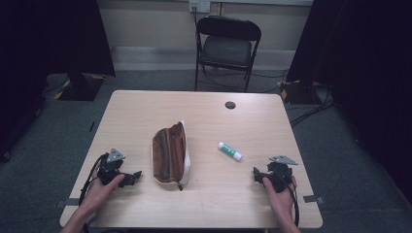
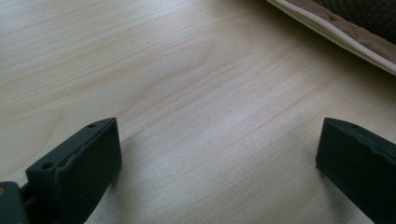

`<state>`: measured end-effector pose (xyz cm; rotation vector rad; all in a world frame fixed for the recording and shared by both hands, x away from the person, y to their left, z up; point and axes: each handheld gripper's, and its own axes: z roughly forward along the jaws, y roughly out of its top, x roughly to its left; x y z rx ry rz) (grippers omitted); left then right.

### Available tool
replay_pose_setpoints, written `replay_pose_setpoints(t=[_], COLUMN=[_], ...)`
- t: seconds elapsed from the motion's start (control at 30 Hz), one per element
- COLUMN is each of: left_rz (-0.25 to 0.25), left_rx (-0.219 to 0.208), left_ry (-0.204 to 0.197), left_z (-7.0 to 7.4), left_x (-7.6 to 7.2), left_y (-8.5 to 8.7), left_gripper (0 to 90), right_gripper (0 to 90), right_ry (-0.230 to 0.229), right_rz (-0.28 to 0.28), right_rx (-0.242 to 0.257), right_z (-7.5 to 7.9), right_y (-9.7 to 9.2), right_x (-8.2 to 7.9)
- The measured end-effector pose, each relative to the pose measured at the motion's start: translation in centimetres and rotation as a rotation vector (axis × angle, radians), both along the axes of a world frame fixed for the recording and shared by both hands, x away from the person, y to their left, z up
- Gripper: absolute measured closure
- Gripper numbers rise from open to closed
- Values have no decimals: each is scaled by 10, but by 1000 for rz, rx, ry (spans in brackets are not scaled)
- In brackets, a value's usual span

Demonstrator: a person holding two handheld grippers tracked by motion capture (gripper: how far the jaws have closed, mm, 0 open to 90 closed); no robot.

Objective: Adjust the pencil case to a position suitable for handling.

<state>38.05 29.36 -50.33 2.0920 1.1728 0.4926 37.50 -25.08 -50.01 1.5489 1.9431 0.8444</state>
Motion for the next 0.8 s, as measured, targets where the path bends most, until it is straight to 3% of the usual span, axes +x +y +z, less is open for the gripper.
replay_pose_setpoints(t=[0.13,0.27,0.37,0.4,0.43,0.5,0.53,0.6,0.63,0.73,0.8], left_rz=[-1,0,4,3,4,4,-1,0,0,0,0], left_rx=[2,0,-8,-6,-7,-6,3,5,5,5,5], left_ry=[0,0,3,3,5,3,5,3,3,3,3], left_z=[0,0,0,0,0,0,0,0,0,0,0], left_x=[0,0,-1,-1,-1,-1,-1,-1,-1,-1,-1], left_y=[0,0,0,0,0,0,0,0,0,1,1], left_gripper=[0,0,0,0,0,0,0,0,0,0,0], right_gripper=[122,144,224,202,202,241,260,264,302,321,363], right_ry=[2,-2,24,6,6,3,0,-8,-10,-36,-43], right_rz=[-43,-30,-6,32,32,76,127,151,207,247,325], right_rx=[0,7,3,-4,-4,52,58,54,79,96,133], right_z=[0,0,5,13,13,19,24,26,30,34,42], right_y=[-1,-2,1,8,8,14,22,26,34,41,55], right_x=[-1,-4,-8,-13,-13,-19,-24,-27,-31,-34,-38])
